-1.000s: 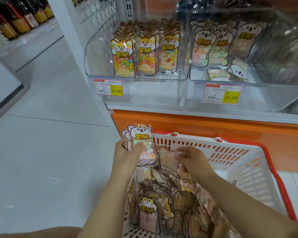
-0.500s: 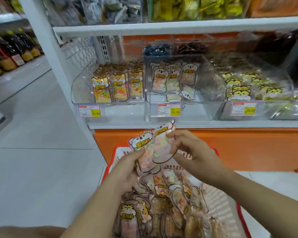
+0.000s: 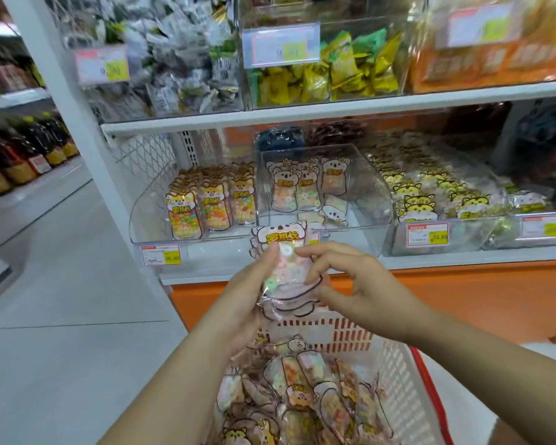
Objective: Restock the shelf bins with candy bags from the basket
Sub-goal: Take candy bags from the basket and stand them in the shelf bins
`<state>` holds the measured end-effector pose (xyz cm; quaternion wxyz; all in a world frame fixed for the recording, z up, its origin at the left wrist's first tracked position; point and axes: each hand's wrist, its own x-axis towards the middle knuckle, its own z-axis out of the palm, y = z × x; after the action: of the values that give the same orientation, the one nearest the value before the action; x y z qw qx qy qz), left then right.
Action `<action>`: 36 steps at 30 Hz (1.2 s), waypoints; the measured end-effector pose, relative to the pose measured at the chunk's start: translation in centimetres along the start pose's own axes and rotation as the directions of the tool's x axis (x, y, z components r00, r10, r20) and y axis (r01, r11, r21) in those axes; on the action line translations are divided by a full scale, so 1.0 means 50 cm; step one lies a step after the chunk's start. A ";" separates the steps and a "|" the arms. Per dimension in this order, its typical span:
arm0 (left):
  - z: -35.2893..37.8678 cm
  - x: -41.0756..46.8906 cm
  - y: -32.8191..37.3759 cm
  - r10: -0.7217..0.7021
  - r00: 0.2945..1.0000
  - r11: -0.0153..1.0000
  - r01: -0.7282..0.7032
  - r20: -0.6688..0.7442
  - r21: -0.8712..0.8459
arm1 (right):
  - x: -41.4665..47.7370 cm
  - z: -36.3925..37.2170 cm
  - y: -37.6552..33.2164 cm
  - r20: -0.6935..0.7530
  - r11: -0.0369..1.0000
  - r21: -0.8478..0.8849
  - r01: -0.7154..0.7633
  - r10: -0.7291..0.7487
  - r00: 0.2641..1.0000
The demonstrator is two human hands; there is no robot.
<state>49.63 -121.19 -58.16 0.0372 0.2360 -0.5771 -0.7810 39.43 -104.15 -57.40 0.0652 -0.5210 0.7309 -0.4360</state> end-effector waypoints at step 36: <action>0.022 0.403 0.151 0.531 0.828 0.790 -0.407 -0.179 0.459 | 0.400 -0.046 0.345 0.323 0.473 -0.877 0.085 0.447 0.834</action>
<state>29.72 -129.36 -57.51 0.2697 0.2013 -0.7528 -0.5658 17.03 -117.89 -60.98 0.0348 -0.4926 0.8554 0.1560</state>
